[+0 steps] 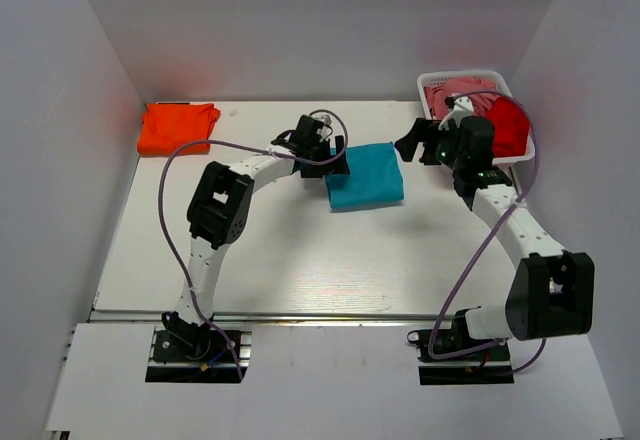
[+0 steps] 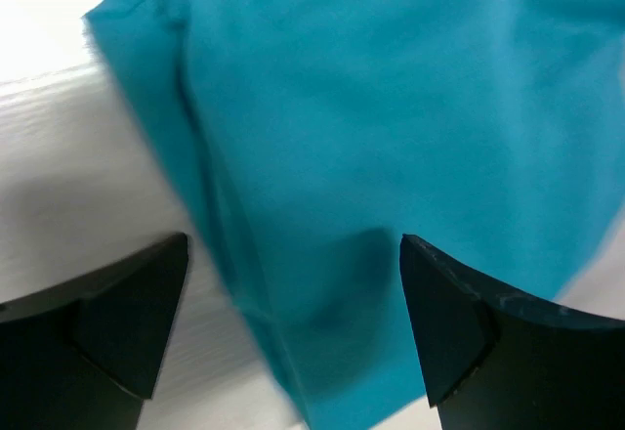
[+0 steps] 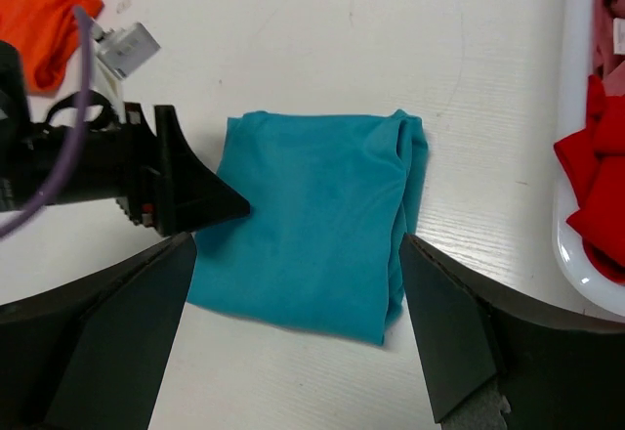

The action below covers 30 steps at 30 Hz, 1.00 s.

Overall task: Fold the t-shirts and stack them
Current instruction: Fold the long partially folded tshirt into a neat square

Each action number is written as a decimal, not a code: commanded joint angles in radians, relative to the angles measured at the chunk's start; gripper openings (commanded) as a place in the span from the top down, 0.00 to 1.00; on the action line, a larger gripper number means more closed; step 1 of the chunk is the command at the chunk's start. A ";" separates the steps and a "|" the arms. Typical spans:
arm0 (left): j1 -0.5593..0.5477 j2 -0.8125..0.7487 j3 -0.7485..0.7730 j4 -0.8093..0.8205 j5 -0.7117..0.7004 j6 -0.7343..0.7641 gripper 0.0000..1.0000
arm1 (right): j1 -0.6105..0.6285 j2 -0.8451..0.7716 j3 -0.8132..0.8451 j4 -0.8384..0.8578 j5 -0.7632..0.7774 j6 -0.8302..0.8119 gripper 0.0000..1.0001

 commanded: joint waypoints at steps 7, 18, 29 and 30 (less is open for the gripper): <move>-0.017 0.050 0.004 0.013 0.013 -0.042 0.00 | -0.004 -0.121 -0.048 0.028 0.056 0.016 0.10; -0.101 0.068 -0.025 0.045 -0.052 0.129 0.26 | -0.002 -0.161 -0.106 0.072 0.098 0.036 0.10; -0.141 0.173 0.106 -0.115 -0.212 0.129 1.00 | -0.004 -0.184 -0.128 0.072 0.171 0.029 0.10; -0.141 0.161 0.106 -0.105 -0.212 0.139 1.00 | -0.004 -0.194 -0.131 0.072 0.177 0.024 0.10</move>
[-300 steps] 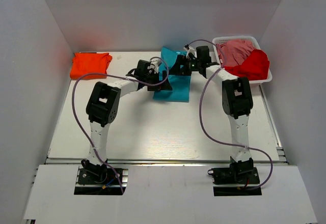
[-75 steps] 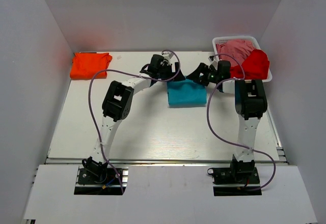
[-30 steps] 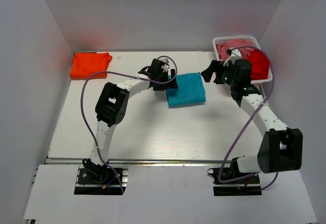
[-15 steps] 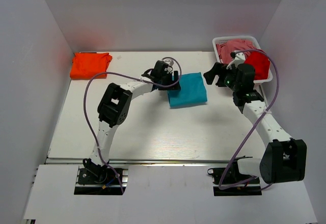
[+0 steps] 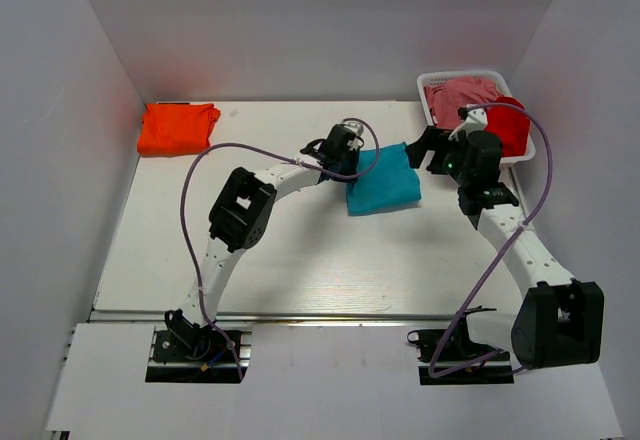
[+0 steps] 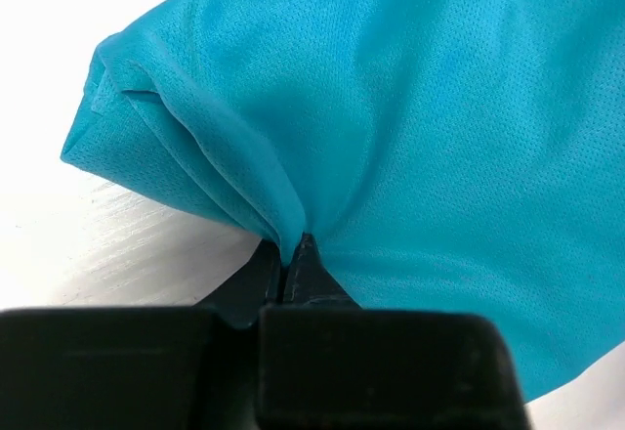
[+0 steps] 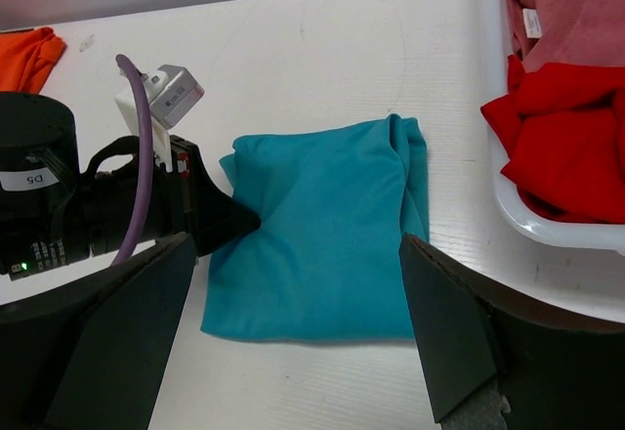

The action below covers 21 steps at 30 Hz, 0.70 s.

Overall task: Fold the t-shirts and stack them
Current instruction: Fold the long partially folded tshirt into a neat square

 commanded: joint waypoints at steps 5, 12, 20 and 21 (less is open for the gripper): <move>0.005 -0.082 -0.066 -0.103 -0.072 0.177 1.00 | -0.007 -0.057 -0.014 0.043 0.076 -0.016 0.10; 0.053 -0.381 -0.284 0.037 -0.197 0.463 1.00 | -0.007 -0.088 -0.041 0.060 0.084 -0.029 0.10; 0.142 -0.596 -0.466 0.094 -0.253 0.728 1.00 | -0.007 -0.055 -0.038 0.052 0.087 -0.036 0.10; 0.159 -0.606 -0.476 0.094 -0.253 0.745 1.00 | -0.004 -0.049 -0.038 0.052 0.087 -0.038 0.10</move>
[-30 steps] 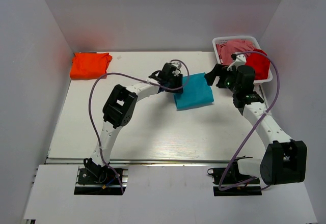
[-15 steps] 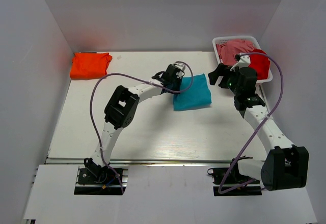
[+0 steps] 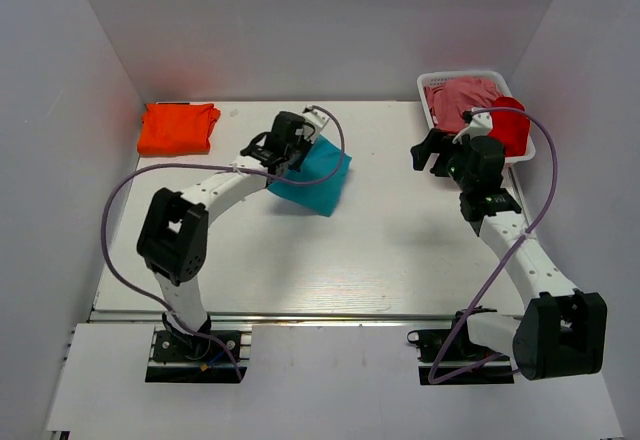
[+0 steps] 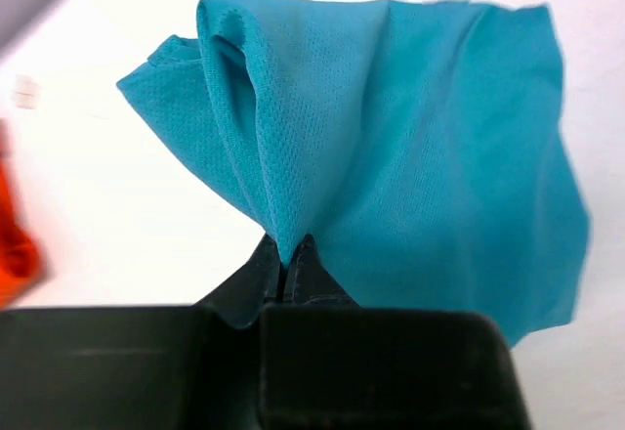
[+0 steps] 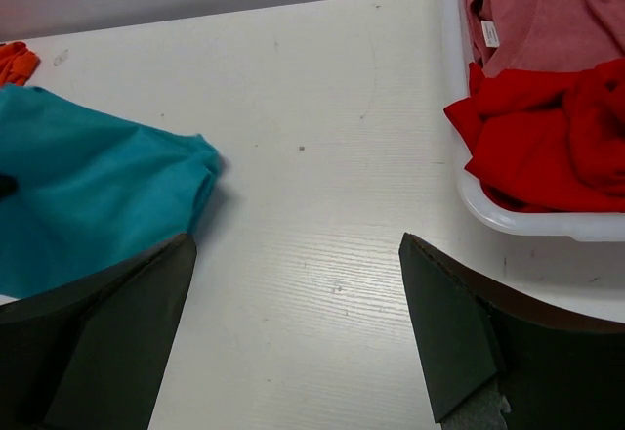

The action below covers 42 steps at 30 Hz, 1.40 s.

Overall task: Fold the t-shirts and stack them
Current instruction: Fold the long partially folded tshirt into a neat square, then put the neatly folded tshirt into the corner of the board with the left arm

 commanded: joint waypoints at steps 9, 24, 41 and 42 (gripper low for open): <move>0.258 -0.013 0.148 -0.070 0.002 0.233 1.00 | -0.003 0.066 0.021 0.034 0.033 -0.021 0.10; 0.510 0.128 0.303 0.065 0.143 0.336 1.00 | 0.000 0.239 0.104 -0.020 -0.040 -0.055 0.10; 0.655 0.219 0.599 -0.110 0.463 0.335 1.00 | 0.001 0.258 0.099 -0.008 -0.058 -0.059 0.10; 0.655 0.219 0.610 -0.119 0.475 0.335 1.00 | 0.000 0.259 0.097 -0.009 -0.056 -0.056 0.10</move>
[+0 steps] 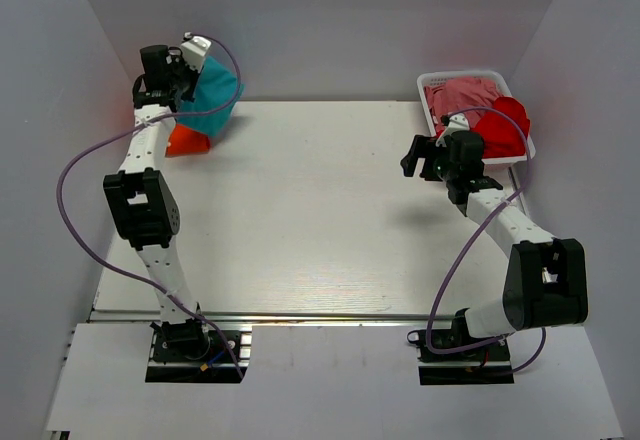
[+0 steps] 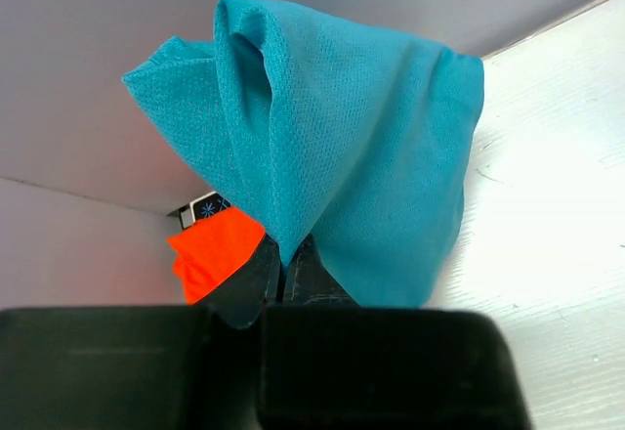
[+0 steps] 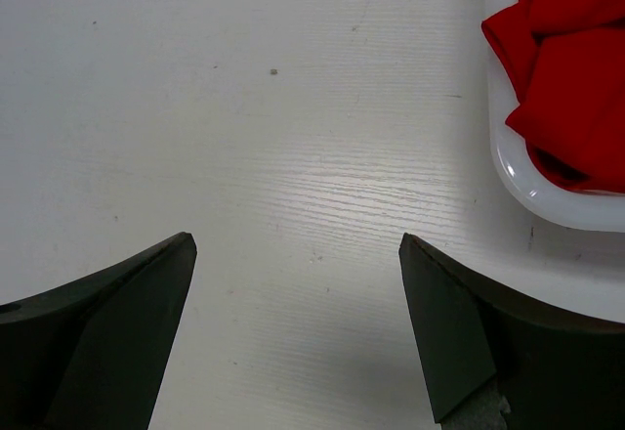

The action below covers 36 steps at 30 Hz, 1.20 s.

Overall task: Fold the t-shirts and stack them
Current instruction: Put the neatly folded tshirt into the corner of the board with the left arm

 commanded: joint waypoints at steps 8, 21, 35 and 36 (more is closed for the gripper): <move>0.054 0.009 0.129 -0.135 0.105 0.040 1.00 | -0.002 0.000 0.038 0.025 -0.012 -0.004 0.10; 0.128 0.089 0.140 -0.018 0.052 -0.121 1.00 | 0.003 0.023 0.051 0.002 -0.004 -0.001 0.10; 0.171 0.213 0.175 0.076 -0.129 -0.130 1.00 | 0.003 0.064 0.084 -0.039 0.036 -0.012 0.10; 0.171 0.236 0.175 0.089 -0.146 -0.141 1.00 | 0.003 0.070 0.087 -0.041 0.042 -0.016 0.10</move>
